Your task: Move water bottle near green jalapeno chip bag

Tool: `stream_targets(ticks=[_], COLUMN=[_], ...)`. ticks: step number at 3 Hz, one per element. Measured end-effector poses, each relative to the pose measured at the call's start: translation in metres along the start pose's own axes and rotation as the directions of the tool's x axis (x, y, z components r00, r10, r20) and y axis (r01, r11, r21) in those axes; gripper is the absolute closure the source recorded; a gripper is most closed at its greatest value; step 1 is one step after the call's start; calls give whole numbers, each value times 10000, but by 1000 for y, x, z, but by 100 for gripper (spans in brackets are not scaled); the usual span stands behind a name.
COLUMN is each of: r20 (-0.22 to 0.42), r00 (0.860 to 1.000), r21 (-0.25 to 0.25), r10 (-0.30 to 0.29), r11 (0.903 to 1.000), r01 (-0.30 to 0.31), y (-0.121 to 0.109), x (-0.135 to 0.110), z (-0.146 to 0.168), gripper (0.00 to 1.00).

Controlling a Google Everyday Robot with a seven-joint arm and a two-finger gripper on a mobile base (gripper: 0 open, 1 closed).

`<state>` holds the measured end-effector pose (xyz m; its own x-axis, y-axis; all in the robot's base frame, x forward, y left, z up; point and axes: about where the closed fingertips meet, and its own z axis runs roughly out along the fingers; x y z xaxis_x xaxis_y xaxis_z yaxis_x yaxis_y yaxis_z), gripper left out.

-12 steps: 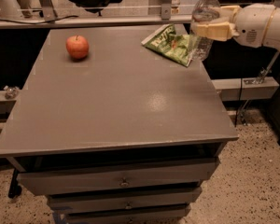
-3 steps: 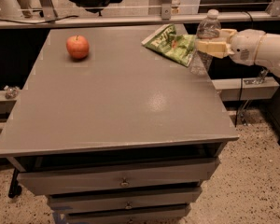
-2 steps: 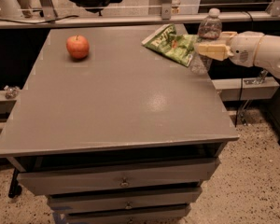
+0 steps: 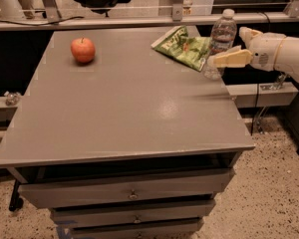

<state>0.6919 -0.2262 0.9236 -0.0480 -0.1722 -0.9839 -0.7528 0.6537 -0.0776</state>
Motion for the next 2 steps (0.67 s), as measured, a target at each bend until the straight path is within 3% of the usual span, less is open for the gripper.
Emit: stream_targets(ticks=[1, 2], r20=[120, 202], r00=[9991, 9935], r21=[46, 185], r10=[-411, -1123], r11=[9991, 9935], r01=[410, 1119], y=[1, 8], x=[-19, -50], z=[-22, -68], gripper=[0, 0])
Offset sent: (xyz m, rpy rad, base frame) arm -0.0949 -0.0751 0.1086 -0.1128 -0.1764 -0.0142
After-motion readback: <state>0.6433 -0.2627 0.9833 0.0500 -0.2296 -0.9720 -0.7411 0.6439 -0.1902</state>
